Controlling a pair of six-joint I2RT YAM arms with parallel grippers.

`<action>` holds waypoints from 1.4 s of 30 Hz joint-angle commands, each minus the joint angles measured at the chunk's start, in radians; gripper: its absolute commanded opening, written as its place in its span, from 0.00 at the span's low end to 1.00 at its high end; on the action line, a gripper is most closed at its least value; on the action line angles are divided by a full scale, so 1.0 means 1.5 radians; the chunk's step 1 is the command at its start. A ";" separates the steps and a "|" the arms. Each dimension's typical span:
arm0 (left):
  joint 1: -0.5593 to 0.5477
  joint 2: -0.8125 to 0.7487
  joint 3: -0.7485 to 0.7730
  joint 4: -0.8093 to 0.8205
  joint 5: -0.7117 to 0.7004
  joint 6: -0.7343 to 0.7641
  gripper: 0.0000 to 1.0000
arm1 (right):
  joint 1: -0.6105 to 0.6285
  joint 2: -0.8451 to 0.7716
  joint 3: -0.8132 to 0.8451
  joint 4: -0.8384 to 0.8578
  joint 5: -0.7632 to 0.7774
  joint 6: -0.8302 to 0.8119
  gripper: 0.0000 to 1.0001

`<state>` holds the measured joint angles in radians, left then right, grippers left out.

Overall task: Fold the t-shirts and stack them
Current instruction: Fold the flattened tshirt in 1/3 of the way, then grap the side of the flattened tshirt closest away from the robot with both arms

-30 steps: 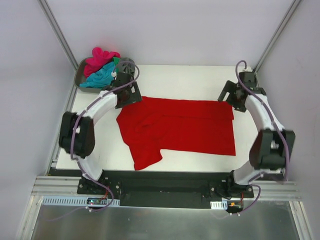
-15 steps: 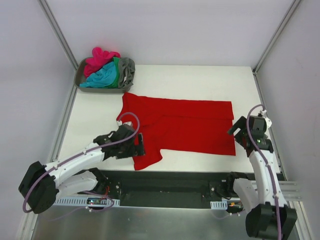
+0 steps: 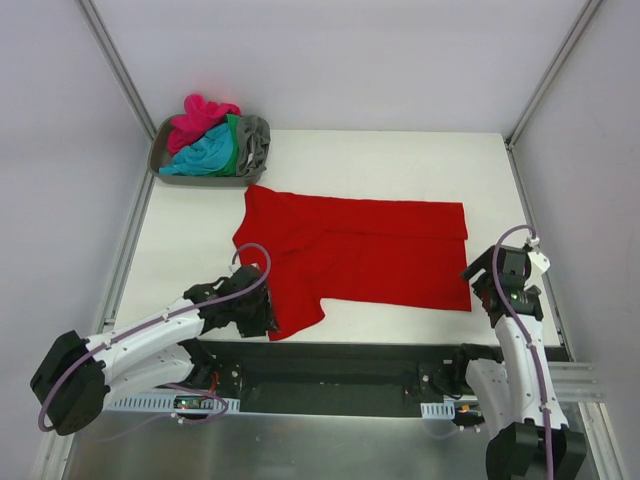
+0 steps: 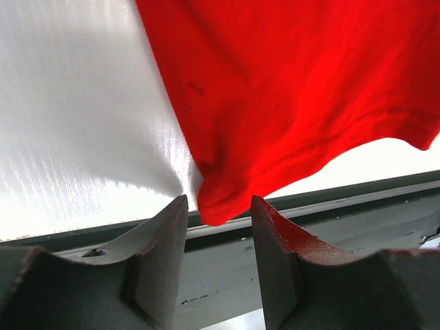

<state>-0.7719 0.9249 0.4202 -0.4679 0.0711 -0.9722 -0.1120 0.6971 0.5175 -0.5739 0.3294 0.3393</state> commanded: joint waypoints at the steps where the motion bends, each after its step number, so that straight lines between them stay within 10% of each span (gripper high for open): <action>1: -0.003 0.015 -0.015 -0.013 0.030 -0.010 0.38 | -0.008 0.031 0.018 -0.003 0.015 0.009 0.96; 14: -0.003 0.104 0.035 -0.007 -0.004 0.004 0.00 | -0.028 0.040 0.004 -0.071 -0.077 0.010 0.96; 20: -0.002 0.089 0.035 0.005 -0.029 0.016 0.00 | -0.030 0.083 -0.034 -0.004 -0.209 0.006 0.94; 42: -0.002 0.047 0.031 0.068 -0.029 0.047 0.00 | -0.044 0.136 -0.112 0.078 -0.154 0.062 0.50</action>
<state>-0.7727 0.9829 0.4522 -0.3840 0.0433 -0.9234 -0.1703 0.8501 0.3840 -0.5045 0.0826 0.4030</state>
